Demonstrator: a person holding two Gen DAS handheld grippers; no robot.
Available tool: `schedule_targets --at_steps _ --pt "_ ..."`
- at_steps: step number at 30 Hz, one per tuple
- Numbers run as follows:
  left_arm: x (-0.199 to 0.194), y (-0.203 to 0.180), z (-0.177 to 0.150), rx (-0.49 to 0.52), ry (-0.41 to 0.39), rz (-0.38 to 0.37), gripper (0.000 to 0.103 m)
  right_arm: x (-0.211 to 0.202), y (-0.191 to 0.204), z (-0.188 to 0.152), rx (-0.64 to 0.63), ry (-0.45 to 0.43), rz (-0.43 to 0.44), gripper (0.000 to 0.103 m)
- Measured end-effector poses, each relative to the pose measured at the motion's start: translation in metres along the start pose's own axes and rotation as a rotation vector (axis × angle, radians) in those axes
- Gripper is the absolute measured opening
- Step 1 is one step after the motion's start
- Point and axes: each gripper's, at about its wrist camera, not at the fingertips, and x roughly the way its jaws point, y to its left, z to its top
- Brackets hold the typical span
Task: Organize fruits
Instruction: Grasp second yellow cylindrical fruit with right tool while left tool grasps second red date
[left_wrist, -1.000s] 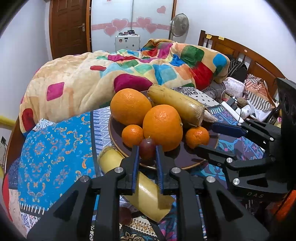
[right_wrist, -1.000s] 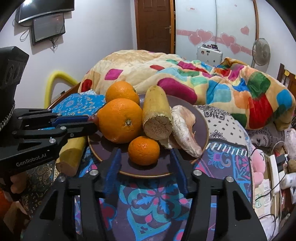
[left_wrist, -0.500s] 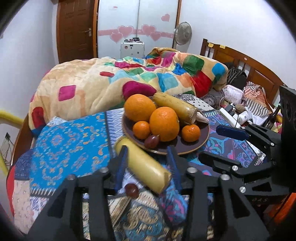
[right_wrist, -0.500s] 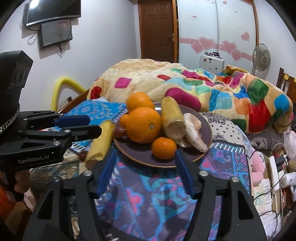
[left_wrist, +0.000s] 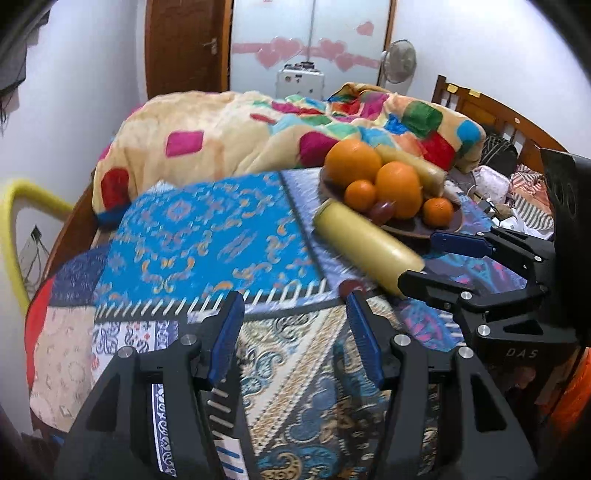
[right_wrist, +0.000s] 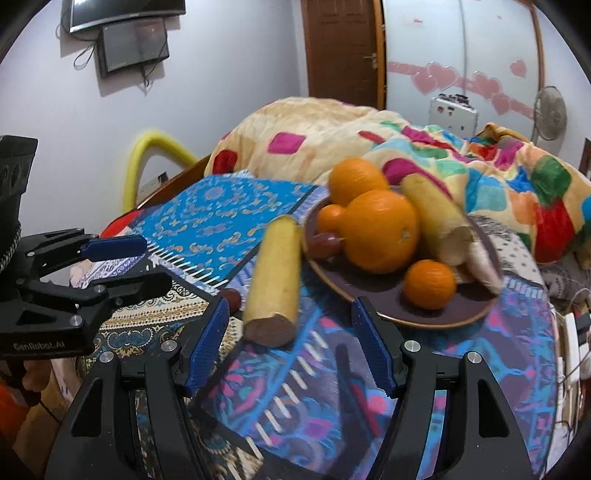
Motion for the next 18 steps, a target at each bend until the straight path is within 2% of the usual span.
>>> schedule_targets --at_steps 3,5,12,18 --pt "0.005 0.005 -0.005 -0.008 0.009 -0.005 0.057 0.009 0.002 0.0 -0.005 0.03 0.016 0.052" --pt "0.006 0.005 -0.007 -0.007 0.013 -0.012 0.057 0.012 0.002 -0.001 -0.005 0.052 0.033 0.034" --pt "0.002 -0.005 -0.013 0.007 0.02 -0.026 0.057 -0.006 -0.004 -0.016 0.001 0.041 0.044 0.033" --pt "-0.009 -0.015 -0.019 0.004 0.02 -0.045 0.057 -0.046 -0.014 -0.047 0.012 0.042 0.018 0.033"
